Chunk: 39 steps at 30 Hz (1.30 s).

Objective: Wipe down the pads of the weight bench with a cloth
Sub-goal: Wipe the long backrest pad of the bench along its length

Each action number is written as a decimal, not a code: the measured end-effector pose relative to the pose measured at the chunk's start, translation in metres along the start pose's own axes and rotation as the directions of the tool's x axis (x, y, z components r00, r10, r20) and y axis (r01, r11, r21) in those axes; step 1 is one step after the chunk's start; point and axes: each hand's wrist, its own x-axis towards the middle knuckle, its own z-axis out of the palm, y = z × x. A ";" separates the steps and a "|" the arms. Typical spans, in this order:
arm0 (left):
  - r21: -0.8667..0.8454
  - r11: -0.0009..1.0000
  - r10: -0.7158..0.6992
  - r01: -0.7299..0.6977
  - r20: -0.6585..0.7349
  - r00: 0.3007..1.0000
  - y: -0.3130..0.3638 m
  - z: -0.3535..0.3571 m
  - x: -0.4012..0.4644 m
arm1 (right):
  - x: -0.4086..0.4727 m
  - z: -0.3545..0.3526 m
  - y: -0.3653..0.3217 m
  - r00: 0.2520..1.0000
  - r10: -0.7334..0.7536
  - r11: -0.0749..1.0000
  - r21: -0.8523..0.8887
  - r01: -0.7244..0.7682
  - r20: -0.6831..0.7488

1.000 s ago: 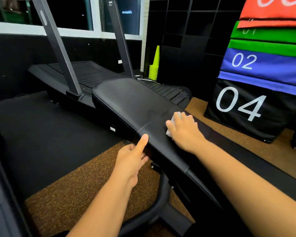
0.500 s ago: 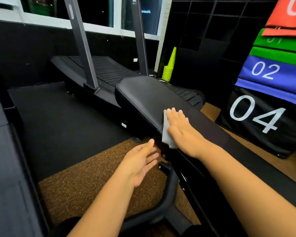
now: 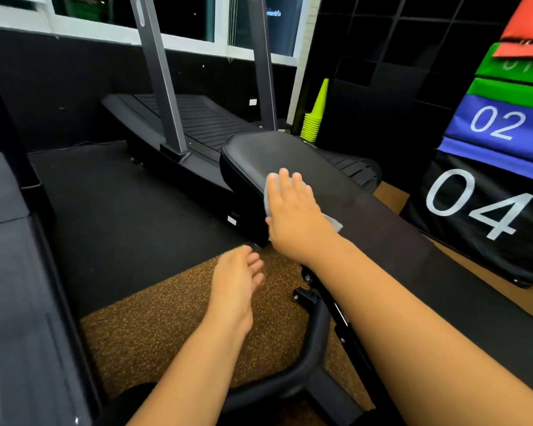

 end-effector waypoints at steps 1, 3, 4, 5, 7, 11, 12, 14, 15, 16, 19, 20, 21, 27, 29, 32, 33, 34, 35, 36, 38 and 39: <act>0.015 0.995 0.095 -0.094 -0.057 0.994 0.002 0.004 -0.001 | 0.006 -0.001 -0.003 1.000 0.002 0.999 0.036 -0.002 0.004; 0.082 0.948 0.317 -0.309 -0.121 0.941 0.008 0.013 -0.005 | 0.012 -0.009 -0.003 1.000 0.012 0.975 0.220 -0.018 0.027; 0.130 0.905 0.420 -0.405 -0.124 0.899 0.012 0.018 -0.007 | 0.011 -0.015 0.000 0.999 0.024 0.926 0.374 -0.040 0.048; 0.189 0.857 0.503 -0.479 -0.103 0.858 0.015 0.024 -0.009 | 0.008 -0.022 0.005 0.996 0.050 0.833 0.547 -0.084 0.078; 0.317 0.782 0.573 -0.537 -0.025 0.819 0.018 0.040 -0.013 | -0.008 -0.037 0.014 0.976 0.157 0.519 0.829 -0.211 0.150; 0.550 0.706 0.478 -0.446 0.095 0.873 0.012 0.075 -0.019 | -0.042 -0.049 0.028 0.939 0.323 0.301 0.927 -0.224 0.122; 0.587 0.698 0.450 -0.410 0.087 0.889 0.012 0.080 -0.018 | -0.049 -0.047 0.032 0.933 0.351 0.381 0.898 -0.221 0.081; 0.621 0.718 0.381 -0.314 0.026 0.924 0.017 0.086 -0.006 | -0.060 -0.038 0.040 0.921 0.389 0.562 0.785 -0.260 0.027; 0.624 0.736 0.350 -0.264 -0.016 0.937 0.020 0.087 0.004 | -0.064 -0.031 0.045 0.918 0.397 0.646 0.703 -0.298 0.025; 0.623 0.750 0.325 -0.220 -0.058 0.944 0.024 0.086 0.014 | -0.067 -0.024 0.048 0.915 0.402 0.720 0.602 -0.345 0.043; 0.607 0.782 0.288 -0.139 -0.154 0.945 0.035 0.079 0.032 | -0.068 -0.007 0.048 0.915 0.399 0.855 0.336 -0.395 0.060; 0.612 0.780 0.288 -0.129 -0.168 0.943 0.038 0.077 0.033 | -0.066 -0.004 0.046 0.919 0.392 0.873 0.297 -0.388 0.047; 0.626 0.769 0.296 -0.132 -0.165 0.941 0.039 0.075 0.031 | -0.063 -0.002 0.044 0.919 0.392 0.880 0.276 -0.386 0.035; 0.485 0.749 0.550 -0.451 -0.077 0.831 0.017 0.062 0.013 | -0.064 0.000 0.040 0.905 0.424 0.861 0.332 -0.386 -0.047; 0.309 0.839 0.494 -0.447 -0.088 0.865 0.009 0.062 0.010 | -0.068 -0.006 0.038 0.892 0.449 0.830 0.396 -0.392 -0.057; -0.099 0.957 0.266 -0.273 -0.076 0.961 0.012 0.067 0.011 | -0.070 -0.011 0.035 0.875 0.482 0.798 0.433 -0.420 -0.039; -0.172 0.958 0.214 -0.228 -0.093 0.972 0.020 0.070 0.013 | -0.070 -0.011 0.035 0.872 0.489 0.791 0.438 -0.427 -0.032; -0.159 0.965 0.187 -0.208 -0.138 0.973 0.027 0.074 0.019 | -0.070 -0.009 0.035 0.869 0.493 0.789 0.437 -0.433 -0.030; -0.119 0.975 0.164 -0.187 -0.183 0.969 0.035 0.079 0.025 | -0.069 -0.008 0.035 0.868 0.495 0.791 0.430 -0.436 -0.031; -0.066 0.984 0.150 -0.168 -0.213 0.965 0.040 0.083 0.034 | -0.068 -0.006 0.036 0.867 0.497 0.793 0.424 -0.438 -0.033; 0.017 0.993 0.121 -0.120 -0.235 0.965 0.043 0.091 0.049 | -0.068 -0.004 0.037 0.862 0.506 0.787 0.427 -0.444 -0.037; 0.045 0.994 0.110 -0.102 -0.249 0.962 0.042 0.093 0.051 | -0.068 -0.003 0.037 0.860 0.510 0.784 0.431 -0.447 -0.036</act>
